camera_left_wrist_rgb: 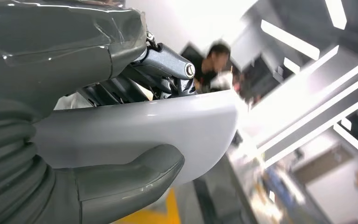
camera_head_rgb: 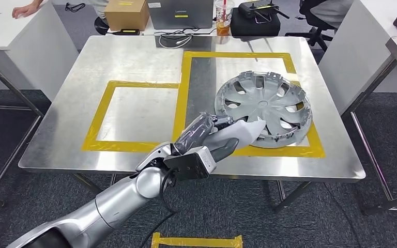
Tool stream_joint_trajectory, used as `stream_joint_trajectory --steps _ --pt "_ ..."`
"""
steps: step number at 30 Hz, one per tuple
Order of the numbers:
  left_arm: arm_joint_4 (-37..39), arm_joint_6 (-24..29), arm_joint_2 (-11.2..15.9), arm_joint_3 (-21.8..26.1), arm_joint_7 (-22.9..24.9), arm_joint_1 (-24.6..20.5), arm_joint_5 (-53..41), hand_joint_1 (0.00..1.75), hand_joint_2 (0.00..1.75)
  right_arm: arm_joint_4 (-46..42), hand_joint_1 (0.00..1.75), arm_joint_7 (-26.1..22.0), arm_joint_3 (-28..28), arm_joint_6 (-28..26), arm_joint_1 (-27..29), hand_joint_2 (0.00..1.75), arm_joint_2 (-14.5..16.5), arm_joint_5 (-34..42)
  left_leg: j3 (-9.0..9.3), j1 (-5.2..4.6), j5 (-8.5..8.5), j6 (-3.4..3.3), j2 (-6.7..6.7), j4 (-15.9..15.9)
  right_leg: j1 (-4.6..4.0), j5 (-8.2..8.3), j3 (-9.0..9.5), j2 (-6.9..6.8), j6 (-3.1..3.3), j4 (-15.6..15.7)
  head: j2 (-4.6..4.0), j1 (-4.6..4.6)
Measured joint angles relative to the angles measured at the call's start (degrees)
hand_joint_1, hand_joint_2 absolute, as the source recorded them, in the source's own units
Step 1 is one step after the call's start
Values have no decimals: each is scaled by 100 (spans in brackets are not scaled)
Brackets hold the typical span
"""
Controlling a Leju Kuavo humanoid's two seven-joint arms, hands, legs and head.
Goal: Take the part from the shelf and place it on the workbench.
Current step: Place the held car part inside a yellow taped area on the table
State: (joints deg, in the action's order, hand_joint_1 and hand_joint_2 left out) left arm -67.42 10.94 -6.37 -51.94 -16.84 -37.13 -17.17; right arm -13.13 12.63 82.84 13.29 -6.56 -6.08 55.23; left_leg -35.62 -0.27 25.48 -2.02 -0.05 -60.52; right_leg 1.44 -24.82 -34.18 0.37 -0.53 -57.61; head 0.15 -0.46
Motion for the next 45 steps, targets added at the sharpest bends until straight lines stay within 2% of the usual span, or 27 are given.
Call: stream_joint_trajectory --steps 1,3,5,7,9,10,11,12,14,16,18,21,22,25,26,27,28,29,31,34,36,38,40,41,42,43,45 --pt "61 154 -34 8 -22 -14 -73 175 175 -3 0 0 -2 0 3 0 10 -1 83 -22 -32 -35 5 176 -2 -1 -3 -1 -15 5 0 2" --pt "178 428 -82 13 -66 -28 -232 175 175 -7 0 0 -4 -1 7 0 20 -8 108 -53 -25 -63 10 257 1 8 -1 -10 -72 30 0 -1" --pt "302 818 -137 18 -137 -34 -470 175 175 -9 0 0 -11 -7 7 0 22 -32 185 -29 -88 -96 11 364 3 -33 -34 -27 -110 -31 0 4" --pt "469 1229 -210 16 -198 -50 -708 175 175 -10 0 0 -25 -15 7 0 13 -68 254 -3 -150 -133 12 460 0 -254 -255 -37 -83 -487 0 16" --pt "675 1473 -253 0 -220 -47 -854 175 175 -10 0 2 -39 -21 10 0 -3 -101 248 -21 -156 -151 6 465 -2 -551 -630 -35 -59 -1246 1 25" --pt "792 1563 -263 -13 -227 -37 -912 175 175 -10 0 6 -46 -22 13 0 -14 -119 243 -30 -154 -151 3 461 -1 -622 -764 -36 -77 -1502 1 26" --pt "906 1652 -269 -28 -233 -28 -973 175 175 -10 0 10 -51 -23 15 0 -24 -140 239 -36 -149 -149 -1 453 1 -607 -801 -36 -114 -1559 1 26" --pt "1015 1749 -279 -43 -239 -26 -1045 175 175 -10 0 13 -57 -24 16 0 -34 -160 236 -37 -140 -142 -7 438 6 -505 -721 -37 -167 -1384 0 26" --pt "1226 1972 -311 -66 -236 -46 -1234 175 175 -10 0 15 -78 -29 15 0 -54 -191 228 -36 -101 -107 -17 377 25 -206 -339 -43 -250 -619 0 27" --pt "1461 2254 -350 -95 -189 -97 -1528 175 175 -10 0 15 -101 -42 14 0 -60 -212 190 -66 -50 -51 -24 293 26 -50 -69 -39 -214 -104 0 26" --pt "1687 2490 -376 -128 -117 -131 -1818 175 175 -10 0 16 -116 -52 23 0 -58 -226 156 -86 -30 -9 -22 250 0 -35 -37 -29 -128 -43 0 19" --pt "2014 2618 -422 -169 53 -194 -2152 175 175 -10 0 -13 -139 -48 48 0 -70 -265 80 -54 79 65 -14 106 30 -25 -37 -23 -38 -43 1 3" --pt "2137 2624 -442 -189 152 -232 -2267 175 175 -10 0 -65 -143 -22 55 0 -90 -286 -24 -37 208 104 -12 -114 45 -23 -32 -22 -12 -38 1 -8" --pt "2472 2590 -491 -257 478 -294 -2564 175 175 -10 0 -271 -144 101 103 0 -183 -350 -554 24 677 185 -8 -1206 32 -28 -29 -22 23 -40 0 -31" --pt "2567 2558 -504 -279 599 -296 -2667 175 175 -10 0 -308 -143 124 124 0 -208 -365 -665 35 705 189 -8 -1405 26 -29 -27 -20 24 -40 0 -32" --pt "2656 2520 -518 -297 736 -302 -2790 175 175 -10 0 -327 -143 139 141 0 -231 -378 -674 40 627 180 -8 -1385 21 -30 -24 -15 24 -41 0 -33" --pt "2747 2480 -535 -314 892 -319 -2938 175 175 -10 0 -338 -143 147 151 0 -250 -387 -567 40 452 154 -8 -1134 11 -31 -17 -7 24 -41 0 -33" --pt "2823 2447 -555 -326 1030 -348 -3079 175 175 -10 0 -341 -143 152 156 0 -264 -391 -374 30 234 105 -10 -721 3 -31 -10 3 23 -39 0 -33" --pt "2967 2388 -595 -354 1261 -437 -3346 175 175 -10 0 -341 -144 157 156 0 -279 -398 -28 -10 -13 -3 -3 -5 -15 -27 -12 13 10 -32 1 -21" --pt "3164 2261 -631 -382 1509 -534 -3589 175 175 -10 0 -341 -143 166 160 0 -293 -426 80 -72 -34 -76 4 243 0 -7 -11 5 -68 10 0 -18" --pt "3259 2171 -644 -386 1609 -561 -3651 175 175 -10 0 -286 -144 161 158 0 -297 -437 181 -41 -114 -114 7 389 -11 -33 -22 -14 -110 -14 0 -11" --pt "3360 2013 -665 -386 1711 -606 -3680 175 175 -10 0 -98 -145 97 133 0 -287 -434 268 -8 -196 -150 8 520 -20 -238 -218 -31 -84 -428 0 4" --pt "3515 1786 -670 -382 1867 -632 -3707 175 175 -10 0 128 -146 14 93 0 -256 -433 267 -22 -210 -166 6 533 -13 -544 -600 -30 -61 -1210 0 11" --pt "3601 1690 -662 -379 1945 -627 -3722 175 175 -10 0 203 -148 -8 78 0 -240 -438 263 -27 -209 -165 5 531 -6 -624 -749 -31 -79 -1496 0 11" --pt "3685 1612 -651 -373 2017 -620 -3739 175 175 -11 0 251 -149 -17 68 0 -227 -447 260 -29 -207 -162 2 525 3 -620 -804 -32 -119 -1588 0 11" --pt "3754 1564 -642 -365 2068 -616 -3752 175 175 -11 0 276 -150 -19 60 0 -218 -458 259 -26 -200 -151 -6 512 14 -516 -728 -34 -176 -1420 0 13" --pt "3847 1512 -632 -337 2119 -619 -3773 175 175 -10 0 296 -153 -20 39 0 -203 -477 244 -25 -158 -101 -27 441 42 -197 -339 -44 -278 -624 0 16"
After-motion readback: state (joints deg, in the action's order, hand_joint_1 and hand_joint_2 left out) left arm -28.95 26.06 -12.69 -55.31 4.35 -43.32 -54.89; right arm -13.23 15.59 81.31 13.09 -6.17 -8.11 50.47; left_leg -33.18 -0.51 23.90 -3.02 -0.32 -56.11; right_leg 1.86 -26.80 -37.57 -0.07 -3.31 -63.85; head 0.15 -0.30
